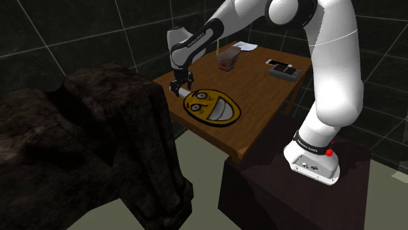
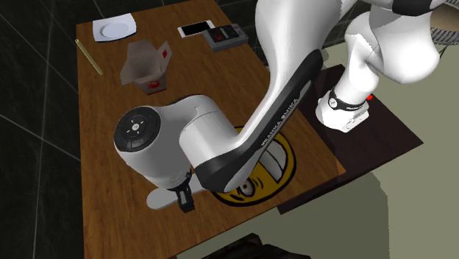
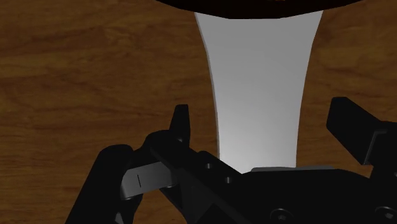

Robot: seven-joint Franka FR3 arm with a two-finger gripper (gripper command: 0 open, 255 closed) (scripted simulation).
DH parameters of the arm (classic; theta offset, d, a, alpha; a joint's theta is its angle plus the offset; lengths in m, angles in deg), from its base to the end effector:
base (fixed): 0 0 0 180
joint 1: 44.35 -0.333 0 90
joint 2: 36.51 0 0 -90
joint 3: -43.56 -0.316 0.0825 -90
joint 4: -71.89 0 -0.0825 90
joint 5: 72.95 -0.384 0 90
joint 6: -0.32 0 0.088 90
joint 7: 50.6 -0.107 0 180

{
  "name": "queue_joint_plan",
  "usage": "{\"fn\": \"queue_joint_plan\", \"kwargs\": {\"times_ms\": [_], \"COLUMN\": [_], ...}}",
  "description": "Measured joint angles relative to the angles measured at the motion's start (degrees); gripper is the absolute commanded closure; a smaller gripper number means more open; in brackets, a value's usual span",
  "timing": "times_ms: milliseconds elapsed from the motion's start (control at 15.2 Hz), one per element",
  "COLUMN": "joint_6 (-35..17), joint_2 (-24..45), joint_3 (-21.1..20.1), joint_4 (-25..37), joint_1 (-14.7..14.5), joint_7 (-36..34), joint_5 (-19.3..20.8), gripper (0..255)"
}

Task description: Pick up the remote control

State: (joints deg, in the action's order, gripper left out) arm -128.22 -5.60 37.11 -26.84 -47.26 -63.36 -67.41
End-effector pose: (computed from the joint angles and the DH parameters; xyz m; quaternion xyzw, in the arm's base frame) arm 0.6603 0.0987 0.2735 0.9999 -0.0070 -0.0056 0.0099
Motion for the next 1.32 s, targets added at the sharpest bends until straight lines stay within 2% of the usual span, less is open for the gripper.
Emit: {"fn": "queue_joint_plan", "kwargs": {"times_ms": [660,1320], "joint_6": [-0.23,5.08], "joint_2": [0.06,-3.65], "joint_3": [0.04,-0.33], "joint_4": [-0.06,1.43], "joint_1": [0.02,0.24], "joint_7": [0.01,0.48], "joint_5": [0.05,-0.60], "gripper": [255,255]}}
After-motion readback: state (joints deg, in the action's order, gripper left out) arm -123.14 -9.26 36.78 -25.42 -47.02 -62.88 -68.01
